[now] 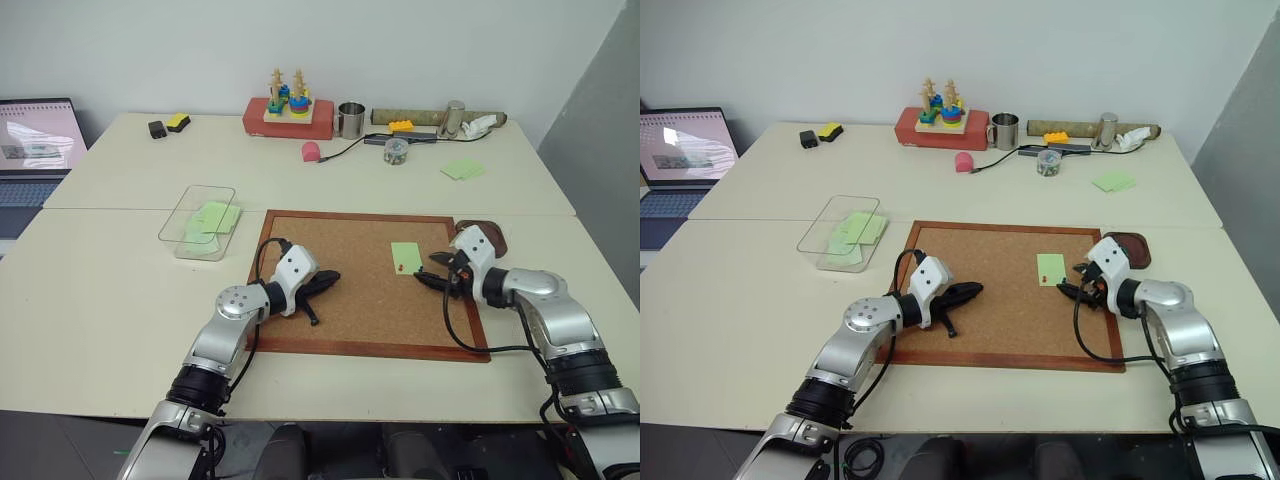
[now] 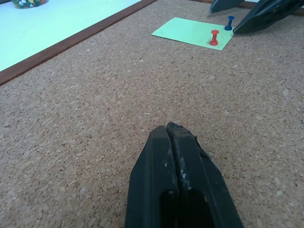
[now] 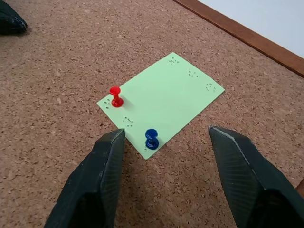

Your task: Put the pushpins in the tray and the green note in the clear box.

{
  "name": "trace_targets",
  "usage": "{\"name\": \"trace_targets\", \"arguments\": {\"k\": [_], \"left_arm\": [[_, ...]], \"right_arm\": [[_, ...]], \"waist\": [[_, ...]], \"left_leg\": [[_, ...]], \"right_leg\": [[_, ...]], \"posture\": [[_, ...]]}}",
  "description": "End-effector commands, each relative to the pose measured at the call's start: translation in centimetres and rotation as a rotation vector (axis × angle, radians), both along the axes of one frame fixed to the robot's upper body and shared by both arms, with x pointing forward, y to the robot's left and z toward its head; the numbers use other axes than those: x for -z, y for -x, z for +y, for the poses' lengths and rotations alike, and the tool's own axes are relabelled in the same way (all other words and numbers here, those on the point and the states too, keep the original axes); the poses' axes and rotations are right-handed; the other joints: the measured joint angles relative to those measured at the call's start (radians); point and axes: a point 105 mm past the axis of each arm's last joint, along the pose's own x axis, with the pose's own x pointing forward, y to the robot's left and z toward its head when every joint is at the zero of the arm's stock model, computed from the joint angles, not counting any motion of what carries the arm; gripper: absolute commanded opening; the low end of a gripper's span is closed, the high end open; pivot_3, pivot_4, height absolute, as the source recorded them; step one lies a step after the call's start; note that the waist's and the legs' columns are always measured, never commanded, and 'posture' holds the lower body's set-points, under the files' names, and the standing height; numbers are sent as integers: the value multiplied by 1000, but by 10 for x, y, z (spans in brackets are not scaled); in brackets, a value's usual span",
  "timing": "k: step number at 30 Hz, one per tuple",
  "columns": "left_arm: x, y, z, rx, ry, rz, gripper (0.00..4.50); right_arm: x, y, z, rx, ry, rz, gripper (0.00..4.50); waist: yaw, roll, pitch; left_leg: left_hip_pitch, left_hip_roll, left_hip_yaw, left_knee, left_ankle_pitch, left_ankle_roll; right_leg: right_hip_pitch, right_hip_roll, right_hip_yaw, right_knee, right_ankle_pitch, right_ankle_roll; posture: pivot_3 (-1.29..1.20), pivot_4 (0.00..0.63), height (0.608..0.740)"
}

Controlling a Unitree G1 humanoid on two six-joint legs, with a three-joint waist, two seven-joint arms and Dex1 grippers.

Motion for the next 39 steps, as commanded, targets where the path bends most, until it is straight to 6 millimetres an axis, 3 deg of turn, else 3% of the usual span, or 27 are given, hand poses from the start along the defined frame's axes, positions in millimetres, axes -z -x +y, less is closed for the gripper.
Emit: {"name": "trace_targets", "arguments": {"k": [1, 10, 25, 39], "left_arm": [[23, 10, -3, 24, -45, 74, 0], [24, 10, -3, 20, -48, 78, 0], [29, 12, -3, 24, -60, 91, 0], [31, 13, -3, 30, -70, 97, 0]], "right_arm": [[-10, -3, 4, -15, 0, -45, 1764], [-11, -1, 3, -24, -15, -41, 63], [-50, -1, 13, -58, -165, -104, 26], [-67, 1, 11, -36, -231, -116, 26]], "waist": [[0, 0, 0], [0, 0, 0], [-1, 0, 0], [0, 0, 0]], "left_leg": [[0, 0, 0, 0, 0, 0], [0, 0, 0, 0, 0, 0], [0, 0, 0, 0, 0, 0], [-1, 0, 0, 0, 0, 0]], "right_leg": [[0, 0, 0, 0, 0, 0], [0, 0, 0, 0, 0, 0], [0, 0, 0, 0, 0, 0], [0, 0, 0, -1, 0, 0]], "posture": [[0, 150, 740], [0, 150, 740], [0, 150, 740], [0, 150, 740]]}}
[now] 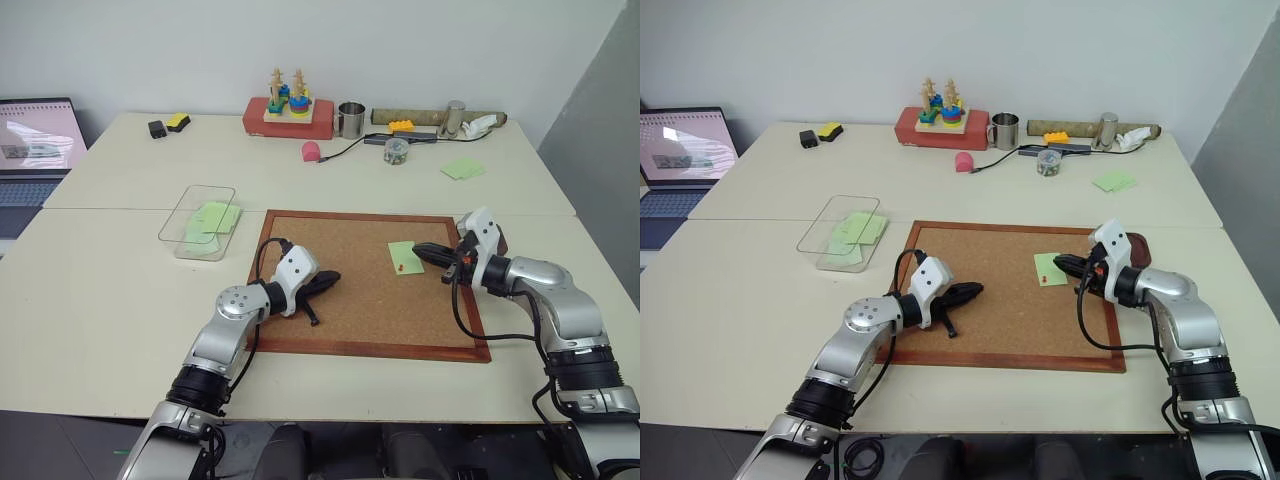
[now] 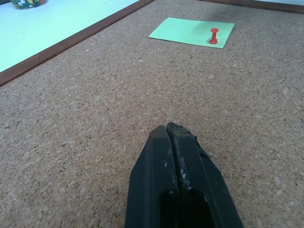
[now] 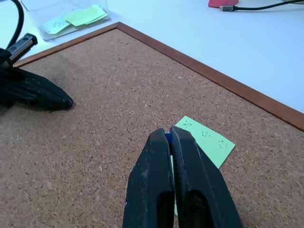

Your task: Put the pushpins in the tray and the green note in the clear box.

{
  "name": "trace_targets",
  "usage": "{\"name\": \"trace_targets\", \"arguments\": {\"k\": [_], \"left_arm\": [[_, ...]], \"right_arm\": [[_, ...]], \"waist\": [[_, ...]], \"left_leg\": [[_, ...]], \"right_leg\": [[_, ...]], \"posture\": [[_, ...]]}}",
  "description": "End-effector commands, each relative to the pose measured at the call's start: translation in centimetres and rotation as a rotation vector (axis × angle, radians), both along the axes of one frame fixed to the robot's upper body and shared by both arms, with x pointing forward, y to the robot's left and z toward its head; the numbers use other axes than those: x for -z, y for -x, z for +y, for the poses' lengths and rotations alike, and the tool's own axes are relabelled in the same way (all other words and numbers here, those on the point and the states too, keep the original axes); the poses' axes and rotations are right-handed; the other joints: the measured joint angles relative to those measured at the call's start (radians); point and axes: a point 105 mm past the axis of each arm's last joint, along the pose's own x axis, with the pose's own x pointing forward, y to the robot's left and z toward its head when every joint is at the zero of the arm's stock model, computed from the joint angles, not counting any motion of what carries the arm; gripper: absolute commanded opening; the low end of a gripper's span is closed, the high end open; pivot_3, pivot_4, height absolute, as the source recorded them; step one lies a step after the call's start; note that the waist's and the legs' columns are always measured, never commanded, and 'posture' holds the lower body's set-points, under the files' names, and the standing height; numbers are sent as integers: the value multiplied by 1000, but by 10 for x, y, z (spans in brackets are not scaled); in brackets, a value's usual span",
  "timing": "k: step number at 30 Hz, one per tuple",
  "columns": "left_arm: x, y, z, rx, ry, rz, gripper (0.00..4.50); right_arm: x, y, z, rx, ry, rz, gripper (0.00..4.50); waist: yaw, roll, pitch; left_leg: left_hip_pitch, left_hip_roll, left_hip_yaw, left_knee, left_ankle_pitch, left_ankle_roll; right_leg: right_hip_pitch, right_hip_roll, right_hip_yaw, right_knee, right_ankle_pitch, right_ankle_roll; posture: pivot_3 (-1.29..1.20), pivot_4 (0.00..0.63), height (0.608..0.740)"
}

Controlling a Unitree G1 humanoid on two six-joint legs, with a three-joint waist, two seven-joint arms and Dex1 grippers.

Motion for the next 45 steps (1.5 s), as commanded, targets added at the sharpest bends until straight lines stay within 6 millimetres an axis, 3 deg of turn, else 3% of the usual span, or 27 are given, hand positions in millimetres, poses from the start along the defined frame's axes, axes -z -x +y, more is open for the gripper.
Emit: {"name": "trace_targets", "arguments": {"k": [1, 4, 10, 21, 39, 43, 45], "left_arm": [[30, 13, -2, 28, -61, 102, 0], [31, 13, -2, 27, -60, 102, 0], [31, 13, -5, 34, -58, 100, 0], [30, 12, -8, 38, -55, 96, 0], [31, 12, -8, 36, -57, 96, 0], [31, 12, -8, 38, -58, 95, 0], [31, 12, -8, 39, -59, 94, 0]], "right_arm": [[-29, -5, -9, 44, -20, -88, 26], [-31, -22, -48, 228, 73, -116, 26], [-29, -43, -103, 509, 178, -108, 26], [-2, -51, -118, 591, 228, -24, 26], [-21, -54, -118, 601, 119, -49, 3783], [-27, -53, -120, 606, 98, -54, 4428], [-27, -53, -121, 607, 94, -50, 4428]], "waist": [[0, 0, 0], [0, 0, 0], [0, 1, -1], [1, 2, -1], [1, 3, -2], [1, 3, -2], [1, 3, -2]], "left_leg": [[0, 0, 0, 0, 0, 0], [0, 0, 0, 0, 0, 0], [0, 0, 1, -2, 0, 0], [-1, 0, 1, -2, 0, 0], [-1, 0, 1, -2, 0, 0], [-1, 0, 1, -2, 0, 0], [-1, -1, 1, -2, 0, 0]], "right_leg": [[0, 0, 0, 0, 0, 0], [0, 0, 0, 0, 0, 0], [0, 0, 0, -4, 1, 0], [0, 0, 1, -6, 2, 1], [1, -1, 1, -7, 3, 1], [1, -1, 1, -7, 3, 1], [1, -1, 1, -7, 3, 1]], "posture": [[0, 150, 740], [0, 150, 740], [0, 150, 740], [0, 150, 740], [0, 150, 740], [0, 150, 740], [0, 150, 740]]}}
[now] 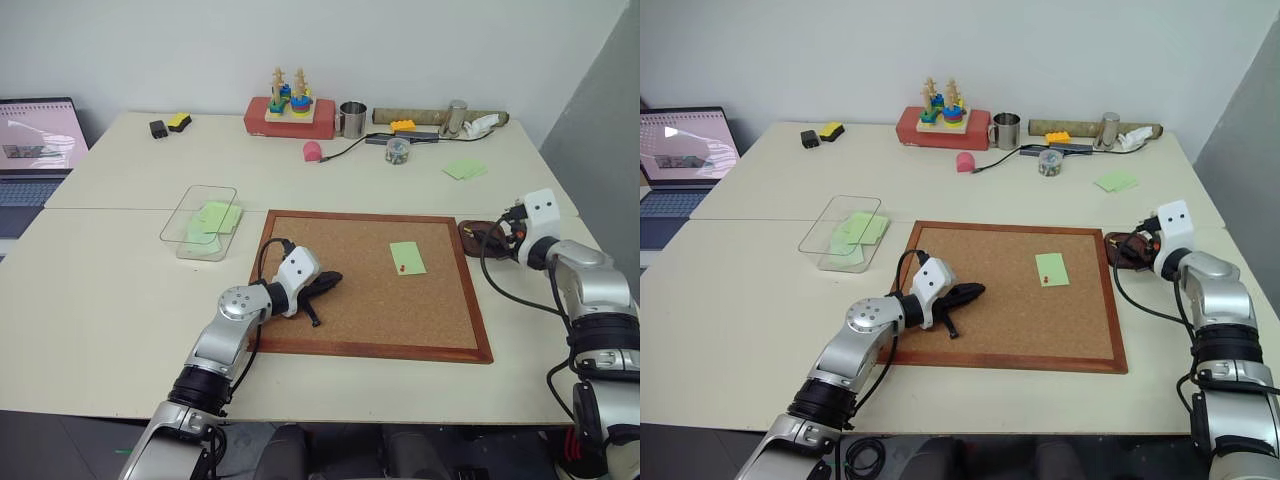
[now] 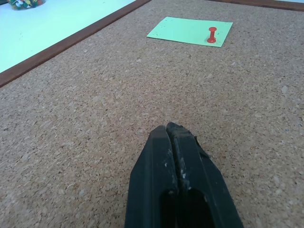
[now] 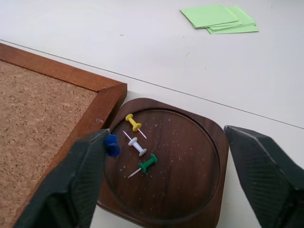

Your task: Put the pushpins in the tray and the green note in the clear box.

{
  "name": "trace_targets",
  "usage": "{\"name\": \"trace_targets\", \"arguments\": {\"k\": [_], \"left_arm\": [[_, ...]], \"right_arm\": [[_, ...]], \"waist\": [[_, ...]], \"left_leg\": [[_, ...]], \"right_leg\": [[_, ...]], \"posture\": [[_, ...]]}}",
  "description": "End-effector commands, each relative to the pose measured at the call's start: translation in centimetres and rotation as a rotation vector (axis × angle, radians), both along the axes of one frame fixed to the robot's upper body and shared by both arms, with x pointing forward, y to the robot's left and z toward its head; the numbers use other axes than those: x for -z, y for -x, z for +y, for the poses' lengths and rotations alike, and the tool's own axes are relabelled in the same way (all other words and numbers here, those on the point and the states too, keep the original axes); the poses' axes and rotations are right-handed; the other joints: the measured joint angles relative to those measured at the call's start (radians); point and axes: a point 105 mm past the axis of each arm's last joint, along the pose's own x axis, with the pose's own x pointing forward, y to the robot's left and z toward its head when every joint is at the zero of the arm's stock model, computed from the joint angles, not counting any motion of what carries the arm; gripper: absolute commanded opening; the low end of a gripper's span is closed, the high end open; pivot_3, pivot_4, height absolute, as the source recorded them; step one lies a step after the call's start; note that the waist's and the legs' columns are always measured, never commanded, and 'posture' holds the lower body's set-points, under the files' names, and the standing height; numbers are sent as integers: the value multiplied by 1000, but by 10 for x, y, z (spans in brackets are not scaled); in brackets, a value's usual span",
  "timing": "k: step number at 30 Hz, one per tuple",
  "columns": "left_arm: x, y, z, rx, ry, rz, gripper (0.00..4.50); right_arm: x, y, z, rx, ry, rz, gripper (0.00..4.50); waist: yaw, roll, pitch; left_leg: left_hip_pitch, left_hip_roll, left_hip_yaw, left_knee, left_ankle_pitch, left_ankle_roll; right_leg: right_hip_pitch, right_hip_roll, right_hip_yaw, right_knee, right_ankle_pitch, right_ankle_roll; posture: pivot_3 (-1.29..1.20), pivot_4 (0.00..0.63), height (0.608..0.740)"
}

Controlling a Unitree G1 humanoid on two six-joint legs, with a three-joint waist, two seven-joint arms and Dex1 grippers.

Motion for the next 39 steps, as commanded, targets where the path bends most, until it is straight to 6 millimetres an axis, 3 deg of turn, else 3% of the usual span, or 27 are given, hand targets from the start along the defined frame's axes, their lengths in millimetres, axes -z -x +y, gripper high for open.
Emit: {"name": "trace_targets", "arguments": {"k": [1, 9, 14, 20, 27, 33, 38, 39], "left_arm": [[29, 11, -6, 31, -50, 93, 0], [29, 11, -7, 34, -50, 92, 0], [29, 11, -7, 33, -51, 90, 0], [29, 11, -7, 30, -48, 89, 0], [28, 10, -7, 30, -44, 90, 0], [29, 10, -7, 32, -46, 92, 0], [29, 11, -7, 33, -46, 91, 0], [29, 11, -7, 33, -46, 92, 0]], "right_arm": [[-27, -1, -2, -7, -25, -74, 4428], [-20, 1, 1, -20, -19, -62, 4428], [-27, 2, 5, -50, -27, -93, 4428], [-32, 25, 57, -360, -61, -110, 4428], [-3, 58, 116, -612, -25, -54, 4428], [16, 58, 133, -635, 7, -46, 4428], [22, 52, 133, -614, -2, -54, 4428], [23, 51, 133, -612, -2, -53, 4253]], "waist": [[0, 0, 0], [0, 0, 0], [0, 0, 0], [2, 1, -1], [2, 2, -1], [2, 2, -1], [2, 2, -1], [2, 2, -1]], "left_leg": [[0, 0, 0, 0, 0, 0], [0, 0, 0, 0, 0, 0], [0, 0, 0, 0, 0, 0], [-1, 0, -1, 0, 0, 0], [-1, 0, -1, 1, 0, 0], [-1, 0, -1, 1, 0, 0], [-1, 0, -1, 1, 0, 0], [-1, 0, -1, 1, 0, 0]], "right_leg": [[0, 0, 0, 0, 0, 0], [0, 0, 0, 0, 0, 0], [0, 0, 0, 0, 0, 0], [0, 0, 0, 0, -1, 1], [0, 0, -1, -1, 0, 2], [0, 0, -1, -1, 0, 2], [0, 0, -1, -1, 0, 2], [0, 0, -1, -1, 0, 2]], "posture": [[0, 150, 740], [0, 150, 740], [0, 150, 740], [0, 150, 740], [0, 150, 740], [0, 150, 740], [0, 150, 740], [0, 150, 740]]}}
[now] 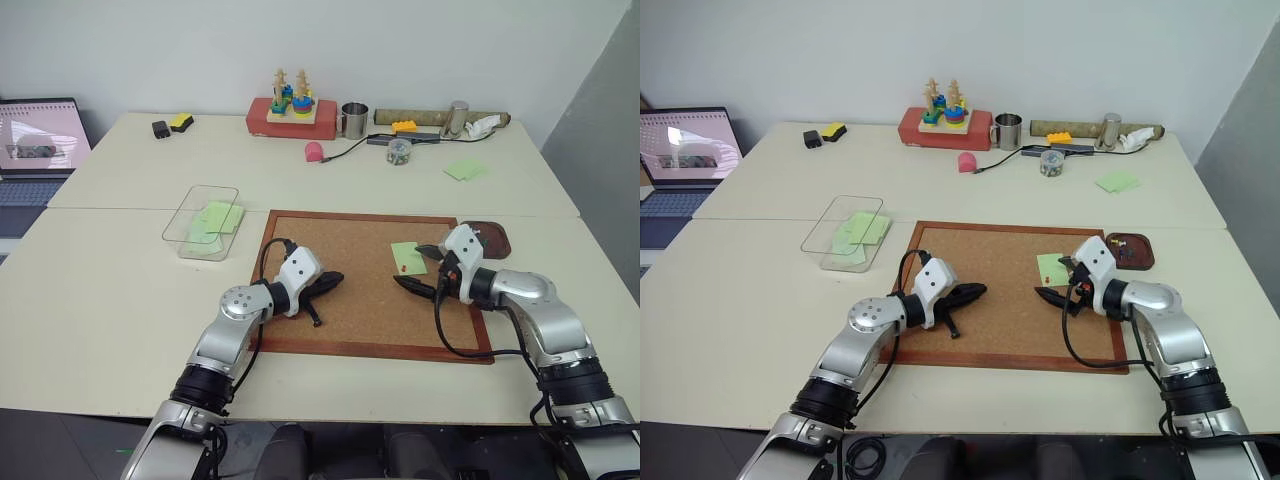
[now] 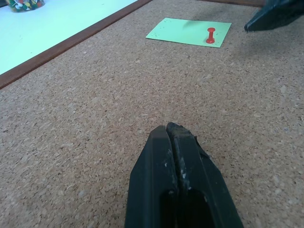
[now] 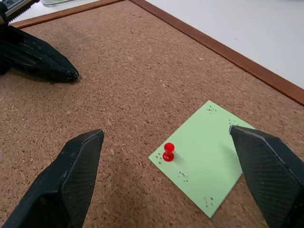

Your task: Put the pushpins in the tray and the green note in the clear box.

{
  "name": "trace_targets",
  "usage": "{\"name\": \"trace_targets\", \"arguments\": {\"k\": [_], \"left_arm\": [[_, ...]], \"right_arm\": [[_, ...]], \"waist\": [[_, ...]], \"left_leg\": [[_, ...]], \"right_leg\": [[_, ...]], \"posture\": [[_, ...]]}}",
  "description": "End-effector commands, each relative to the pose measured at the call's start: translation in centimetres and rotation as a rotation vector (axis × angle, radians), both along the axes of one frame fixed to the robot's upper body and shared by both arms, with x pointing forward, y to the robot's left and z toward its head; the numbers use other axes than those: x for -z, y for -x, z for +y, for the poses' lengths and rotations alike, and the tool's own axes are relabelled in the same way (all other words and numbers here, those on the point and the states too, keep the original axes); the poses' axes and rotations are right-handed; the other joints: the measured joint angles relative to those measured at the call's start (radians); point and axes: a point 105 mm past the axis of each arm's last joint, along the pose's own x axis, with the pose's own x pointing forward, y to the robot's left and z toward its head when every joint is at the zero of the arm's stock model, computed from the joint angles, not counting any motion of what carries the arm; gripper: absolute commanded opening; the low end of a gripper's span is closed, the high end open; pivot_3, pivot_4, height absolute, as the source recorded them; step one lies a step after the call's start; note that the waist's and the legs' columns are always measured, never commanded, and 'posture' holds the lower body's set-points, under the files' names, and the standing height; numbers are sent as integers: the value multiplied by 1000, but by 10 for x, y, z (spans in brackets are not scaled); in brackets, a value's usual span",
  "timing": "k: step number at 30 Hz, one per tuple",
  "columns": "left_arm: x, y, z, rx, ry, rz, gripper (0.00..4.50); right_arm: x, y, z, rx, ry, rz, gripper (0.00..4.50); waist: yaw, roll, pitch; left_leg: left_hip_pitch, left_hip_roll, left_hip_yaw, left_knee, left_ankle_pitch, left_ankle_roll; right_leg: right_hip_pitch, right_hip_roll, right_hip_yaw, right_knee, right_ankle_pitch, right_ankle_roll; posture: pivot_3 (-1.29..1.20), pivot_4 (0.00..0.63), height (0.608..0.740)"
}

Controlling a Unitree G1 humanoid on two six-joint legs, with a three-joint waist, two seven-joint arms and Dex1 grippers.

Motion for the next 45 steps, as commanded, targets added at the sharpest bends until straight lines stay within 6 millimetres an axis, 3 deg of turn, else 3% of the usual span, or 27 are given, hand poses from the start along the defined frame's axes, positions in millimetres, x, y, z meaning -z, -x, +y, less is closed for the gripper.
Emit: {"name": "trace_targets", "arguments": {"k": [1, 15, 22, 28, 37, 45], "left_arm": [[30, 12, -4, 21, -48, 102, 0], [30, 13, -5, 23, -49, 104, 0], [31, 13, -4, 22, -50, 106, 0], [32, 14, -4, 23, -50, 110, 0], [30, 11, -5, 6, -27, 103, 0], [13, 7, -9, 3, 29, 78, 0]], "right_arm": [[-6, -6, 0, 4, -8, -48, 4062], [3, -11, 1, 17, -37, -35, 1463], [-2, -10, 4, 8, -61, -38, 84], [-16, -8, 5, -8, -84, -66, 84], [-56, 3, 16, -108, -23, -207, 84], [-80, 14, 29, -189, 53, -327, 84]], "waist": [[0, 0, 0], [0, 0, 0], [0, 0, 0], [0, 0, 0], [0, 1, 0], [1, 1, 0]], "left_leg": [[0, 0, 0, 0, 0, 0], [0, 0, 0, 0, 0, 0], [0, 0, 0, 0, 0, 0], [0, 0, 0, 0, 0, 0], [-2, 0, 0, 0, 0, 0], [-1, 0, -1, 1, 0, 0]], "right_leg": [[0, 0, 0, 0, 0, 0], [0, 0, 0, 0, 0, 0], [0, 0, 0, 0, 0, 0], [0, 0, 0, 0, 0, 0], [-1, 0, 0, 0, 0, 0], [-1, 0, -1, 0, 0, 0]], "posture": [[0, 150, 740], [0, 150, 740], [0, 150, 740], [0, 150, 740], [0, 150, 740], [0, 150, 740]]}}
